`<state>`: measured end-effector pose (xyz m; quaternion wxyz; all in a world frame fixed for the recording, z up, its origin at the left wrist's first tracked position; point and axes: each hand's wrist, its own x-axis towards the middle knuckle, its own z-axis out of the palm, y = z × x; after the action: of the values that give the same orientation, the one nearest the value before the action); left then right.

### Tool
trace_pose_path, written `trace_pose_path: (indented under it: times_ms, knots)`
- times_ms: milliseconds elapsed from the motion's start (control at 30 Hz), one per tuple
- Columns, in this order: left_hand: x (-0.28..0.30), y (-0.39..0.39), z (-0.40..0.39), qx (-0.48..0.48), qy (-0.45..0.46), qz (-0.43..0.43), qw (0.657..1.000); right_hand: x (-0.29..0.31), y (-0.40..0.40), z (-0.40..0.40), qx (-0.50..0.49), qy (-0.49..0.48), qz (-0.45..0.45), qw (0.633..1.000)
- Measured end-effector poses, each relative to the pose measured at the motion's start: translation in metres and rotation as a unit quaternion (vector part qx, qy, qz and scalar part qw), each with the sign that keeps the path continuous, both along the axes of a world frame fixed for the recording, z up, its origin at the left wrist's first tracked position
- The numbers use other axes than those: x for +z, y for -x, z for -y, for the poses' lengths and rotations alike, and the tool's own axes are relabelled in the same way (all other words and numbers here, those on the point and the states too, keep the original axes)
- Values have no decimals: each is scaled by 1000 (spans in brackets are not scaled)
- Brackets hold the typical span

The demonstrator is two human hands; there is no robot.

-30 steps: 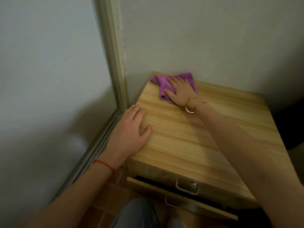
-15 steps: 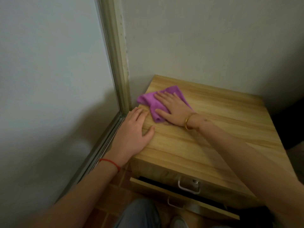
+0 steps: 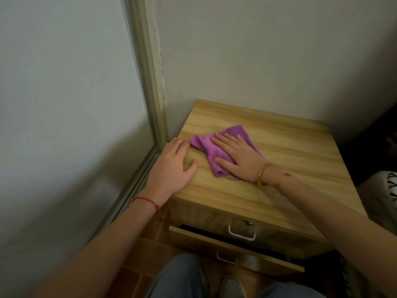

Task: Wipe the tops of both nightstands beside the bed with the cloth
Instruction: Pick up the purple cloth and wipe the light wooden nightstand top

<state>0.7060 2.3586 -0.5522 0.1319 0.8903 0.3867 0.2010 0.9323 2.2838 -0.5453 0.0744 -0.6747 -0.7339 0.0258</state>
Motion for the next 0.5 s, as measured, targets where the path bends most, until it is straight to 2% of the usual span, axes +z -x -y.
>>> trace_pose_path:
  times_ms: [67,133,200,400,500]
  knots:
    - [1,0,0,-1,0,1,1000,-1,-25,-4,-54,1,0,999]
    - [1,0,0,-4,4,-2,1000,0,-52,-10,-153,22,3,988]
    - [1,1,1,-4,10,-1,1000,0,-55,-7,-184,28,13,982]
    - [2,1,0,-2,11,0,1000,-1,18,58,5,2,2,1000]
    - [2,1,1,-5,15,-7,1000,0,-6,58,-38,17,2,999]
